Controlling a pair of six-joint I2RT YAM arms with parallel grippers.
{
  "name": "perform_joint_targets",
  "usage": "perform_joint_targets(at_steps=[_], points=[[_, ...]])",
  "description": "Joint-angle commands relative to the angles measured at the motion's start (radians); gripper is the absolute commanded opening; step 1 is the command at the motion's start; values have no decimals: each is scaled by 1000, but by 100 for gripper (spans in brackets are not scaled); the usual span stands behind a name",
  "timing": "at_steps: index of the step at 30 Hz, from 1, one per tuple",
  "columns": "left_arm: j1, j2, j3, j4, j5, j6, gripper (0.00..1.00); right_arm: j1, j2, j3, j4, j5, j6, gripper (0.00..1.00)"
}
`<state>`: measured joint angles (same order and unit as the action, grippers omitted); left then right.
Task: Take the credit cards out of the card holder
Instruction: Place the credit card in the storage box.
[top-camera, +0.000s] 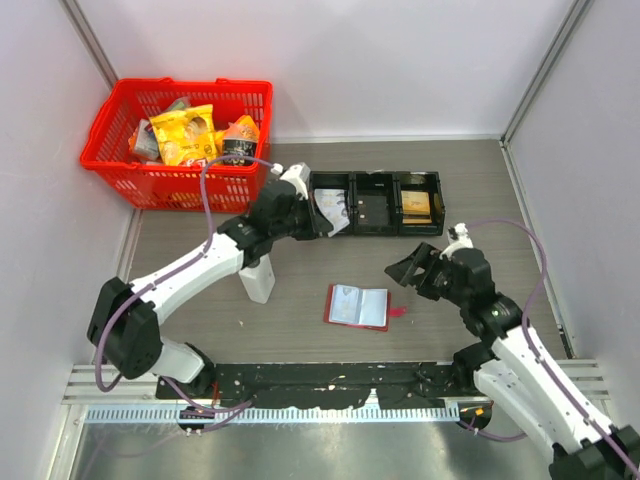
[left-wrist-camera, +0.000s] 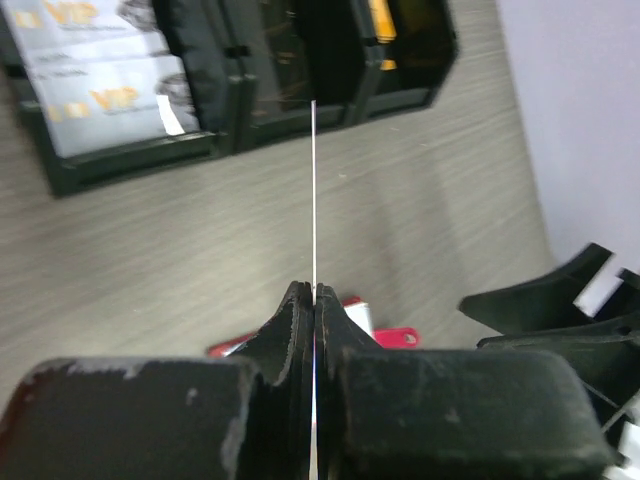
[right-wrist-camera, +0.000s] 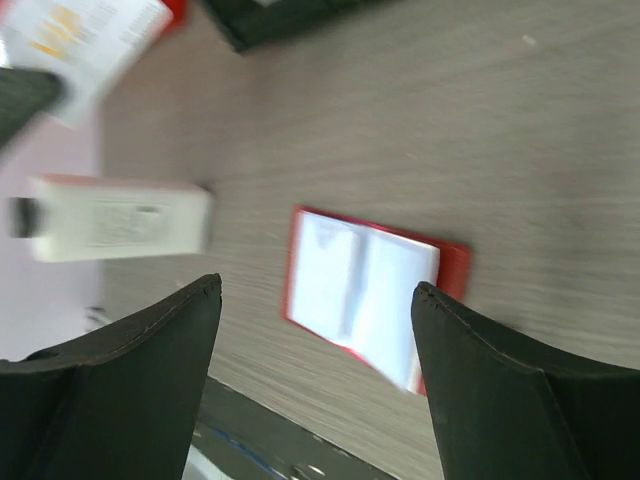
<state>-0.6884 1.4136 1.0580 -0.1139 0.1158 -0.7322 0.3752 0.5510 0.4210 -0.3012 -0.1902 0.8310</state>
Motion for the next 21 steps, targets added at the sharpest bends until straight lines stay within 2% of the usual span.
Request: perform_joint_targets(at_steps=[1,5,9,16,19,21], points=[[49,80,114,-203,2,157,0,-1,183,134,-294,113,-173,81],[75,178,229,-279,-13,212,0,-1,352,202,-332,91,-216,82],[93,274,336,-335,-30,255,0,-1,365,265,-363,129,-251,82],[116,444,523,-424,-35,304,0,-1,380,499,-544,343,-401,83],[122,507,582,-447,-27,310,0,-2,414,597,-602,370,-449,83],[127,539,617,-463,-18,315,0,-1,426,650,-619,332,-498,83]])
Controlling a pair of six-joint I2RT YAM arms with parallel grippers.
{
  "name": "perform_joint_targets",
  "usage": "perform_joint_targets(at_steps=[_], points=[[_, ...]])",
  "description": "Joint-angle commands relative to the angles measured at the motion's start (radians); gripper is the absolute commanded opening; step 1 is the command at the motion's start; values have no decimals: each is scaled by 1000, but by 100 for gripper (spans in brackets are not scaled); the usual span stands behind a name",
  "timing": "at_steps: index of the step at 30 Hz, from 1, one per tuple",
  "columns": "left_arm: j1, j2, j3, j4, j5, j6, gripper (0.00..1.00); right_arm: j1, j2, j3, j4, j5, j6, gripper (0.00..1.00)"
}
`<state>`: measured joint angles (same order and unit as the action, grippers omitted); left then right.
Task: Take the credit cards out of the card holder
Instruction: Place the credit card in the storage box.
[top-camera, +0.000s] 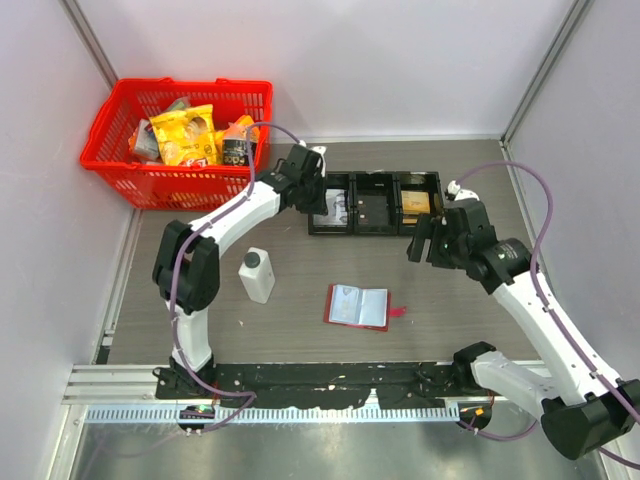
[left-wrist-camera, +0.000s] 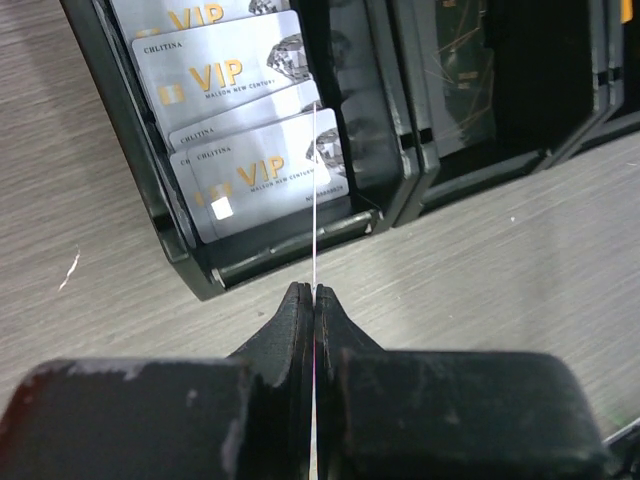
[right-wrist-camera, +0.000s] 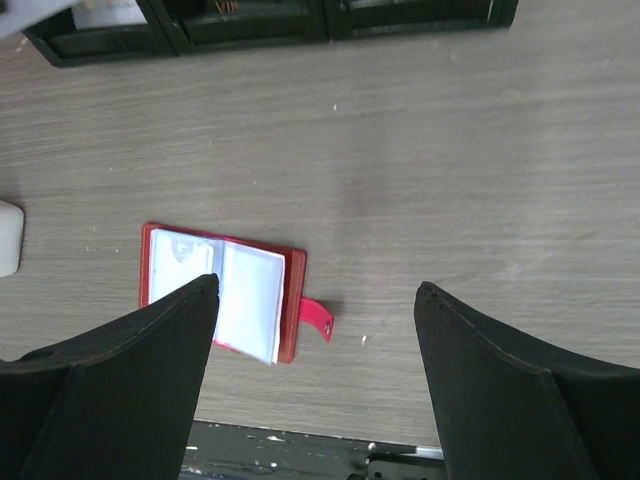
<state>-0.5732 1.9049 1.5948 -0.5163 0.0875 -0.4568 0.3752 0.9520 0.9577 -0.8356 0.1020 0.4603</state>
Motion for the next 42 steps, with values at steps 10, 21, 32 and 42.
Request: perform_joint_targets(at_steps=[10,21,32,42], points=[[16,134,142,-62,63,50,0,1,-269,213,-28,384,-180,100],[45,177,145,18,190,18,0,-1,-415,113,87,239,-244,100],[47,256,244,-66,161,52,23,-1,-434,79,106,149,-221,99],[45,67,246,-157,-34,72,90,-1,-337,72,67,91,-186,99]])
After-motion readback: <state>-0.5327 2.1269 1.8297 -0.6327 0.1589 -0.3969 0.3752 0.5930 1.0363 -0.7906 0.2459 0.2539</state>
